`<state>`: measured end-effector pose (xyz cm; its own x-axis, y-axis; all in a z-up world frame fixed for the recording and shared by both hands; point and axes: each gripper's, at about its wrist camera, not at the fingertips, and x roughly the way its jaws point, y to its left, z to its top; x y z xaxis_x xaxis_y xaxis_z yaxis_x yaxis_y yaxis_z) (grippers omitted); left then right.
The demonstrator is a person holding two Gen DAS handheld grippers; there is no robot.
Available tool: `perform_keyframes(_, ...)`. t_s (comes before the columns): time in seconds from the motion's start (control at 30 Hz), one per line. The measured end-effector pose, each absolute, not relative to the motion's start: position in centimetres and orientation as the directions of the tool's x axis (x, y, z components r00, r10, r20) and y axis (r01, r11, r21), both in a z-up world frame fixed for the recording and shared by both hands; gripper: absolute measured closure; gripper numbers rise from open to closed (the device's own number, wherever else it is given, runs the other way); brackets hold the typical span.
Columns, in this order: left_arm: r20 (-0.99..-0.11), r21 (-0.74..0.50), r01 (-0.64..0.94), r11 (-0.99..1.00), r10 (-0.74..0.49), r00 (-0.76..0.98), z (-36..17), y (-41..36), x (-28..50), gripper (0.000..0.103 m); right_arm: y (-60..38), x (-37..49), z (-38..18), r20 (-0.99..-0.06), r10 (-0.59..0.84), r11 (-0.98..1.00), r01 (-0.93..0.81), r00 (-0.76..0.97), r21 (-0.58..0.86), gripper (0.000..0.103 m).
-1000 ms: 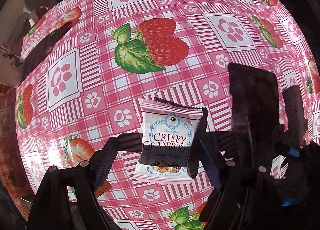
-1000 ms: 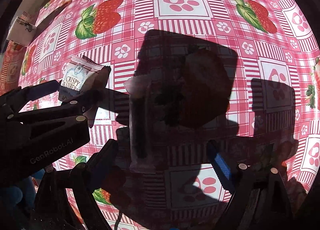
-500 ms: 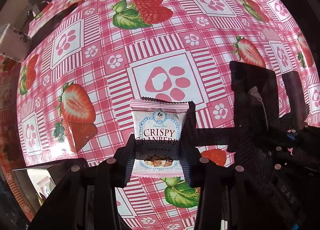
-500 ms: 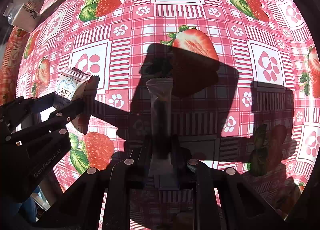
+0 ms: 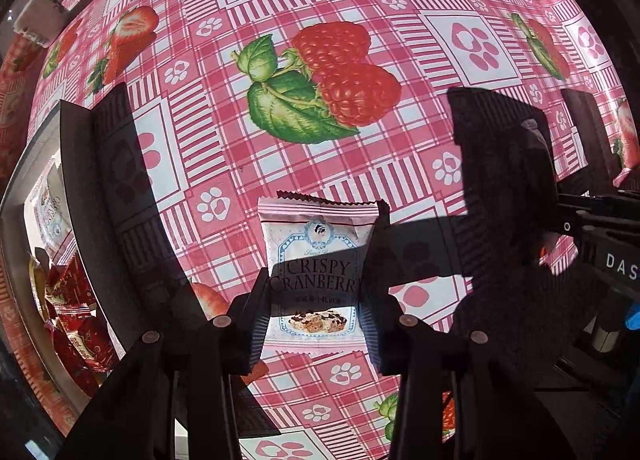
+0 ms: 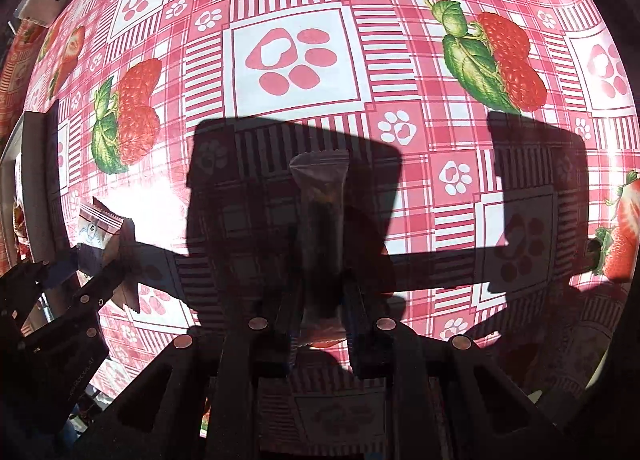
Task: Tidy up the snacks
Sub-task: 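Lift and hold the Crispy Cranberry packet with the left tool while the right tool holds the clear packet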
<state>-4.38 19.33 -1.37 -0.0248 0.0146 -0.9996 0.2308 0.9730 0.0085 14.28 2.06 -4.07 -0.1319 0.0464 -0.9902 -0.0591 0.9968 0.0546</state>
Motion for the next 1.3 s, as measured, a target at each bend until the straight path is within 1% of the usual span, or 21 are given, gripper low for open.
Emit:
perform_keyframes(0.03,-0.999,0.009,0.242,0.97,0.017,-0.03,-1.4,19.0,-4.7,0.058,1.8,13.5,-4.2,-0.989,0.046,0.997,-0.061,-0.142,0.055,0.082)
perform_keyframes(0.13,-0.998,-0.001,0.246,0.969,0.014,-0.058,-1.3,18.4,-5.4,0.052,1.9,12.9,-4.5,-0.985,0.059,0.995,-0.069,-0.163,0.071,0.082)
perform_keyframes(0.17,-0.998,-0.004,0.241,0.97,0.01,-0.058,-1.3,19.0,-4.9,0.047,2.1,12.7,-4.2,-0.983,0.07,0.995,-0.064,-0.171,0.082,0.082)
perform_keyframes(0.2,-0.999,-0.002,0.238,0.971,0.01,-0.05,-1.0,19.3,-4.9,0.042,1.9,12.6,-4.1,-0.983,0.077,0.995,-0.056,-0.169,0.087,0.075)
perform_keyframes(0.23,-0.999,0.0,0.235,0.972,0.009,-0.039,-0.5,19.9,-4.0,0.039,1.8,12.5,-3.9,-0.984,0.078,0.995,-0.046,-0.163,0.087,0.064)
perform_keyframes(0.27,-1.0,0.0,0.234,0.972,0.007,-0.029,0.0,20.3,-3.3,0.034,1.4,12.8,-3.7,-0.985,0.078,0.996,-0.033,-0.155,0.084,0.026)
perform_keyframes(0.3,-1.0,0.0,0.233,0.972,0.005,-0.02,0.3,20.7,-3.3,0.031,1.1,13.0,-3.4,-0.986,0.079,0.996,-0.02,-0.144,0.083,0.004)
perform_keyframes(0.37,-1.0,-0.005,0.232,0.973,-0.003,-0.008,1.0,21.5,-3.1,0.028,0.8,14.7,-1.7,-0.991,0.093,0.996,0.018,-0.099,0.091,0.004)
perform_keyframes(0.43,-1.0,-0.007,0.224,0.974,-0.006,-0.007,1.3,22.1,-3.3,0.026,0.3,15.4,-1.8,-0.989,0.097,0.995,0.036,-0.11,0.094,0.004)
perform_keyframes(0.57,-1.0,-0.023,0.209,0.978,-0.019,-0.022,1.3,22.5,-3.5,0.025,-0.2,15.4,-2.3,-0.987,0.092,0.995,0.05,-0.133,0.086,0.004)
perform_keyframes(0.6,-0.999,-0.028,0.203,0.979,-0.023,-0.025,1.2,23.7,-3.8,0.025,-0.2,15.4,-2.4,-0.987,0.09,0.995,0.047,-0.135,0.084,0.004)
perform_keyframes(0.67,-0.999,-0.034,0.203,0.979,-0.027,-0.036,0.6,23.7,-2.8,0.024,-1.7,13.7,-3.5,-0.988,0.081,0.996,0.033,-0.135,0.078,0.004)
perform_keyframes(0.77,-0.999,-0.018,0.221,0.975,-0.009,-0.04,-0.1,23.0,-3.1,0.024,2.4,12.3,-5.5,-0.986,0.052,0.999,0.004,-0.158,0.052,0.004)
perform_keyframes(0.93,-0.999,0.009,0.239,0.971,0.019,-0.039,-0.7,21.5,-2.6,0.024,3.2,12.4,-7.0,-0.983,0.044,0.999,0.003,-0.179,0.045,0.004)
perform_keyframes(1.07,-1.0,-0.02,0.216,0.976,-0.016,-0.021,0.3,21.9,-2.2,0.023,3.1,11.9,-8.4,-0.979,0.055,0.998,0.025,-0.198,0.051,0.004)
perform_keyframes(1.2,-0.997,0.024,0.267,0.963,0.044,-0.068,-1.2,21.4,-2.1,0.023,3.7,11.7,-9.4,-0.978,0.04,0.999,0.01,-0.205,0.038,0.001)
perform_keyframes(1.23,-0.997,0.035,0.27,0.962,0.054,-0.063,-1.4,21.3,-2.1,0.023,2.9,11.4,-10.1,-0.978,0.031,1.0,0.003,-0.206,0.031,0.001)
perform_keyframes(1.3,-0.996,0.048,0.254,0.966,0.066,-0.065,-1.8,21.5,-2.0,0.022,4.2,10.1,-10.7,-0.978,0.014,1.0,-0.01,-0.207,0.016,0.001)
